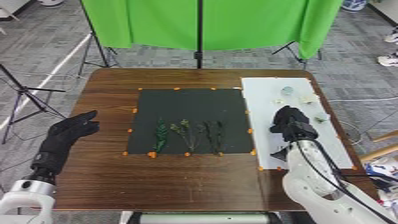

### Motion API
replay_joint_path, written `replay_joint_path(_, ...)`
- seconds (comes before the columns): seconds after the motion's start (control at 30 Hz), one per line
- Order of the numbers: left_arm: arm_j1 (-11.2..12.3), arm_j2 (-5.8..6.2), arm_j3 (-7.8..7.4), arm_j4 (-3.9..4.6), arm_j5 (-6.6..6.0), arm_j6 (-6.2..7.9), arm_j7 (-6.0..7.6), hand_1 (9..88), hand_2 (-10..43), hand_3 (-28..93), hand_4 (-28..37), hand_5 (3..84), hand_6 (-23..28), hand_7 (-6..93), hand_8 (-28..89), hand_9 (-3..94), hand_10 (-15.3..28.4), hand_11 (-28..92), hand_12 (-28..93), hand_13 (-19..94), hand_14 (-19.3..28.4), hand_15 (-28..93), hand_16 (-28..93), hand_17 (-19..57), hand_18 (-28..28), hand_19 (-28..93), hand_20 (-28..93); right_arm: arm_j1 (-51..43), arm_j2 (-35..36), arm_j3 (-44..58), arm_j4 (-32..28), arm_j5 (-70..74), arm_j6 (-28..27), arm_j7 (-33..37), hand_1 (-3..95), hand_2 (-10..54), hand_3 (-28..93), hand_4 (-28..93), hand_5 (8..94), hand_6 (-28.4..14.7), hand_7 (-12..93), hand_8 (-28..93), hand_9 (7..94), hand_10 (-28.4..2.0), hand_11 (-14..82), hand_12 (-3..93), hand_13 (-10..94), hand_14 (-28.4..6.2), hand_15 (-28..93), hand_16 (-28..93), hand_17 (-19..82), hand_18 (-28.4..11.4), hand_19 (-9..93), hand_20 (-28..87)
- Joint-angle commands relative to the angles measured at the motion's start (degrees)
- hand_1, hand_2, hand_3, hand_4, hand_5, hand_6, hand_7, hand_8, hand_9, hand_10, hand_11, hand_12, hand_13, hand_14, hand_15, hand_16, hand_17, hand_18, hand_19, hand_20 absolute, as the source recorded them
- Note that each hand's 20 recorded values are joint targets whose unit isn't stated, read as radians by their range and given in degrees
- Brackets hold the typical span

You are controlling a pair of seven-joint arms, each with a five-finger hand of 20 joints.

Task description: Arrange flowers

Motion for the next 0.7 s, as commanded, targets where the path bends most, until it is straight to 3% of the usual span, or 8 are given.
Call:
replay_joint_path(0.03,1.7,5.22,-1.91,0.5,-2.52,4.45,3.87,28.4,4.2,64,-20.4,45.1,6.5,8.0,-5,45.7,15.8,17,12,38,19.4,19,-1,7.9,12.9,12,16,-0.7,2.3,4.1,-3.3,-2.3,0.7,0.1,94.6,-9.5,-28,46,75.6,-1.5,34,15,91.5,-9.3,12.5,44.6,94,-0.7,58,32,66,-12.3,93,50)
replay_joint_path(0.17,3.3,7.59,-4.02,0.51,-7.38,7.58,6.45,28.4,4.5,64,-20.5,45.7,6.5,8.5,-5,46.4,15.7,17,12,38,19.3,19,-1,8.2,12.8,12,16,3.6,3.4,4.7,-7.0,-1.6,-0.2,-1.2,94.6,-9.5,-28,47,75.3,-1.5,35,15,91.1,-9.3,12.5,45.4,94,-0.6,58,33,66,-12.3,93,50)
replay_joint_path(0.23,4.7,8.18,-5.07,0.23,-12.0,9.48,7.84,23.1,13.6,65,-27.2,46.5,6.4,8.6,-5,47.3,15.7,18,12,38,19.0,19,-2,8.5,12.7,12,16,7.6,3.8,3.1,-8.9,0.3,-1.7,-2.8,94.6,-9.5,-28,47,75.2,-1.5,35,15,91.0,-9.3,12.5,45.5,94,-0.6,58,33,66,-12.1,93,50)
replay_joint_path(0.27,5.0,8.55,-5.38,0.27,-13.24,10.69,8.25,20.3,20.1,63,-28.0,47.1,6.2,8.6,-5,48.0,15.7,18,11,38,18.9,19,-2,8.7,12.6,12,16,10.2,4.0,1.5,-9.6,1.4,-2.4,-3.5,94.6,-9.5,-28,47,75.2,-1.5,35,15,91.0,-9.3,12.5,45.6,94,-0.5,58,33,66,-12.1,93,51)
replay_joint_path(0.4,7.2,8.71,-6.97,0.2,-14.34,15.16,8.28,20.7,32.4,55,-28.3,50.1,6.7,8.6,-6,51.7,15.9,18,11,38,18.4,18,-2,10.0,11.9,12,17,22.7,1.8,-7.7,-10.2,8.1,-7.2,-8.6,94.6,-9.5,-28,47,75.1,-1.6,35,15,90.8,-9.4,12.4,46.1,93,-0.5,58,34,66,-11.7,93,51)
replay_joint_path(0.5,8.1,8.57,-7.09,0.49,-17.57,16.8,9.37,19.1,35.8,57,-28.3,51.3,7.6,8.2,-6,52.7,16.0,18,11,39,17.9,18,-3,11.1,11.4,13,17,31.0,-2.4,-14.8,-8.0,14.1,-10.0,-11.3,94.6,-9.5,-28,47,74.9,-1.5,35,15,90.7,-9.3,12.2,46.2,93,-0.4,58,34,66,-11.6,93,51)
replay_joint_path(0.57,8.6,8.08,-7.28,0.57,-18.6,16.89,9.65,18.7,36.4,58,-28.3,51.7,8.1,8.2,-6,53.1,16.1,19,11,39,17.9,18,-3,11.5,11.3,13,17,34.9,-6.1,-18.1,-5.9,15.6,-11.9,-13.0,94.6,-9.5,-28,47,74.8,-1.5,35,16,90.5,-9.1,12.3,46.3,93,-0.3,58,34,66,-11.5,93,51)
replay_joint_path(0.7,8.4,7.74,-6.5,1.3,-18.19,16.43,9.84,16.9,36.9,61,-28.3,51.9,8.6,8.0,-6,53.4,16.3,19,10,39,17.7,19,-3,11.8,11.2,13,17,41.5,-12.6,-25.0,-1.2,16.7,-13.6,-16.3,94.6,-9.5,-28,47,74.8,-1.6,35,15,90.4,-9.1,12.3,46.4,93,-0.4,58,34,66,-11.3,93,51)
